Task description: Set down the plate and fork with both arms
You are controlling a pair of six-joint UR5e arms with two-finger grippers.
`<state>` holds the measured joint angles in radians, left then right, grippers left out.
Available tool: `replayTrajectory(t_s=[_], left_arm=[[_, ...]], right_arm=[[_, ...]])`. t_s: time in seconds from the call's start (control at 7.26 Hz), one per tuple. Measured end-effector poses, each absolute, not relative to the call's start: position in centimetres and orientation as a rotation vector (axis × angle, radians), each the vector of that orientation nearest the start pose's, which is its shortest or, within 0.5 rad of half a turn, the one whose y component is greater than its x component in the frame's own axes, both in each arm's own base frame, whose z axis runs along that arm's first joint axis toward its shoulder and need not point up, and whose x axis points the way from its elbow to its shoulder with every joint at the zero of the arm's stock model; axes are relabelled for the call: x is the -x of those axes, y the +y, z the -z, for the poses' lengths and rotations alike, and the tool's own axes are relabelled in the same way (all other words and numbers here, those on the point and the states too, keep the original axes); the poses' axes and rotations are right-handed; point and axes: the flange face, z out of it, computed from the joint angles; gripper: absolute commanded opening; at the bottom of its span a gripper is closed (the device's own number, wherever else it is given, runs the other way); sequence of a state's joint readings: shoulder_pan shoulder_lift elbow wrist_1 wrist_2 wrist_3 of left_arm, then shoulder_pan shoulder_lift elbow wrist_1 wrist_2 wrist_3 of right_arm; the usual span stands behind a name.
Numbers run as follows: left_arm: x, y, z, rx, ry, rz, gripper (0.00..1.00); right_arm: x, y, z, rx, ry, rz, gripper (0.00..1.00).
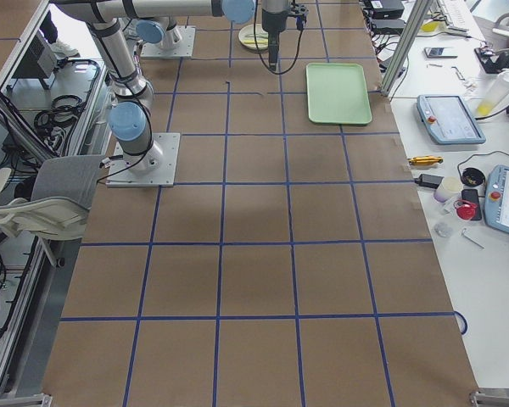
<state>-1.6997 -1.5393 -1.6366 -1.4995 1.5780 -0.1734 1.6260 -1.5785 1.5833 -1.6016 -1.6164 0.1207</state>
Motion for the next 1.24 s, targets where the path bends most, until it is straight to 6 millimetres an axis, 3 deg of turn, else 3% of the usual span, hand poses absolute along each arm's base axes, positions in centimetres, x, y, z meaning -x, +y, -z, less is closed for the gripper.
replayTrajectory(t_s=[1.24], left_arm=[[19.35,-46.08,-47.19,0.084,3.142,0.059,1.00]], right_arm=[[-15.57,-48.14,-48.84,-0.104,3.182,0.047,1.00]])
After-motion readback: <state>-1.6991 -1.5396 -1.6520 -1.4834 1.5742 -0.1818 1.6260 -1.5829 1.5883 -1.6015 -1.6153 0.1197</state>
